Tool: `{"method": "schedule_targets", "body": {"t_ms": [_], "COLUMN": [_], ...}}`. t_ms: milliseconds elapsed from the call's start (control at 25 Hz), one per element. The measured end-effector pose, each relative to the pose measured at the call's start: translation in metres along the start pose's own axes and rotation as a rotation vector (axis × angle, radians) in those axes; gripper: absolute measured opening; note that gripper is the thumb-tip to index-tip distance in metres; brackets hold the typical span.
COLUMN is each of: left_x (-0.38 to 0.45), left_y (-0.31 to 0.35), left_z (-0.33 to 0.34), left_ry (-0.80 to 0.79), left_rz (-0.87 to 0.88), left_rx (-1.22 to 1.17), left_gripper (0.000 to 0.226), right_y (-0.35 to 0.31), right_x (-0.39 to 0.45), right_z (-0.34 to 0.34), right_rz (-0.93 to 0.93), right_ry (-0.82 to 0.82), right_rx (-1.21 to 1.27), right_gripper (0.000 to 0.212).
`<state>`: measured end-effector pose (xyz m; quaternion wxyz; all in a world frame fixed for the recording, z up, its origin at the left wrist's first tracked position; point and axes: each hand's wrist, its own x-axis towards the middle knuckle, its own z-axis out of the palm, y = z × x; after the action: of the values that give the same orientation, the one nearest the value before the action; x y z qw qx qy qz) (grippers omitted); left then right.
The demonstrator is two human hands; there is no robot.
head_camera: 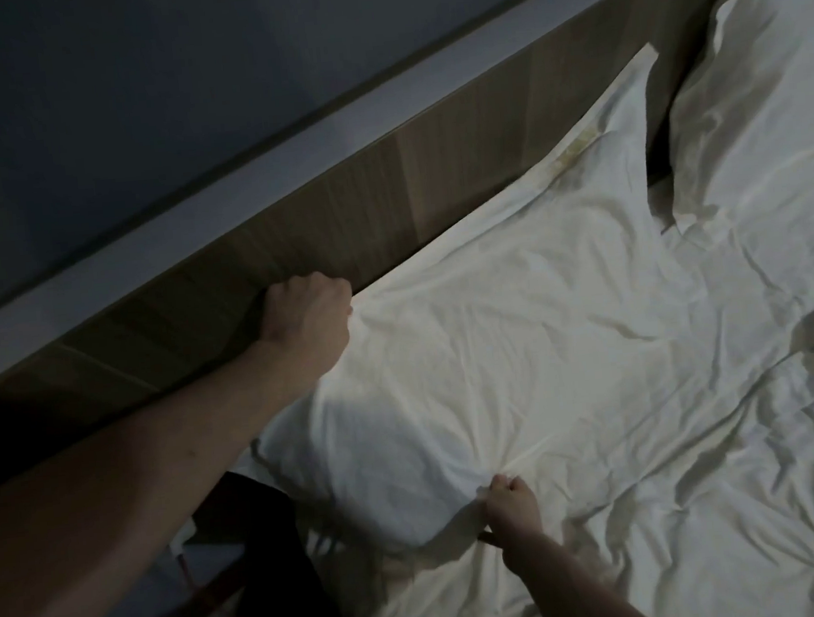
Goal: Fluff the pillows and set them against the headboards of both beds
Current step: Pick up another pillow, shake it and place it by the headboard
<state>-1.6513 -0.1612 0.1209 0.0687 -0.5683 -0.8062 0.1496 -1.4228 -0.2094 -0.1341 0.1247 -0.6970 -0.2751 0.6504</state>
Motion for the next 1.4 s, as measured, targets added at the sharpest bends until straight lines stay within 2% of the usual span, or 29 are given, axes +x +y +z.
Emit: {"method": "schedule_targets", "body": {"t_ms": [120, 240, 360, 440, 560, 640, 760, 880, 960, 1040, 1160, 1320, 1400], "left_x": [-0.003, -0.001, -0.009, -0.021, -0.052, -0.079, -0.102, -0.101, -0.094, -0.087, -0.077, -0.082, -0.091], "left_y": [-0.009, -0.009, -0.005, -0.009, -0.008, -0.006, -0.017, -0.032, -0.04, -0.044, -0.047, -0.061, -0.059], "left_z": [-0.012, -0.017, 0.0, 0.014, 0.035, 0.053, 0.072, 0.08, 0.08, 0.079, 0.067, 0.052, 0.056], "left_ry": [0.114, 0.175, 0.08, 0.074, 0.048, -0.041, -0.077, -0.132, -0.17, -0.178, -0.179, 0.108, 0.128], "left_rz": [-0.041, -0.108, -0.096, -0.113, -0.11, -0.094, -0.146, -0.227, -0.243, -0.219, -0.14, -0.1, -0.103], "left_rx": [-0.06, -0.135, -0.168, -0.216, -0.336, -0.34, -0.294, -0.292, -0.296, -0.289, -0.215, -0.258, -0.242], "left_gripper": [0.029, 0.026, 0.016, 0.015, 0.042, 0.056, 0.062, 0.063, 0.054, 0.032, 0.017, 0.013, 0.012], "right_y": [0.003, 0.027, 0.058, 0.081, 0.092, 0.092, 0.074, 0.068, 0.074, 0.076, 0.079, 0.1, 0.108], "right_x": [-0.014, -0.021, 0.016, 0.042, 0.01, -0.023, -0.041, -0.04, -0.04, -0.045, -0.05, -0.043, -0.029], "right_z": [0.003, 0.01, 0.013, 0.011, 0.005, 0.007, 0.017, 0.025, 0.028, 0.029, 0.031, 0.037, 0.04], "right_rz": [-0.161, -0.153, -0.022, 0.032, 0.026, 0.04, 0.071, 0.111, 0.145, 0.136, 0.01, -0.179, -0.168], "right_ry": [0.169, 0.243, 0.142, 0.094, -0.001, -0.135, -0.176, -0.178, -0.164, -0.143, -0.096, -0.056, -0.104], "right_rx": [-0.041, -0.06, -0.133, -0.182, -0.17, -0.108, -0.068, -0.146, -0.185, -0.216, -0.308, -0.422, -0.444], "right_gripper": [0.031, 0.036, 0.031, 0.023, 0.039, 0.037, 0.029, 0.027, 0.032, 0.032, 0.03, 0.043, 0.039]}}
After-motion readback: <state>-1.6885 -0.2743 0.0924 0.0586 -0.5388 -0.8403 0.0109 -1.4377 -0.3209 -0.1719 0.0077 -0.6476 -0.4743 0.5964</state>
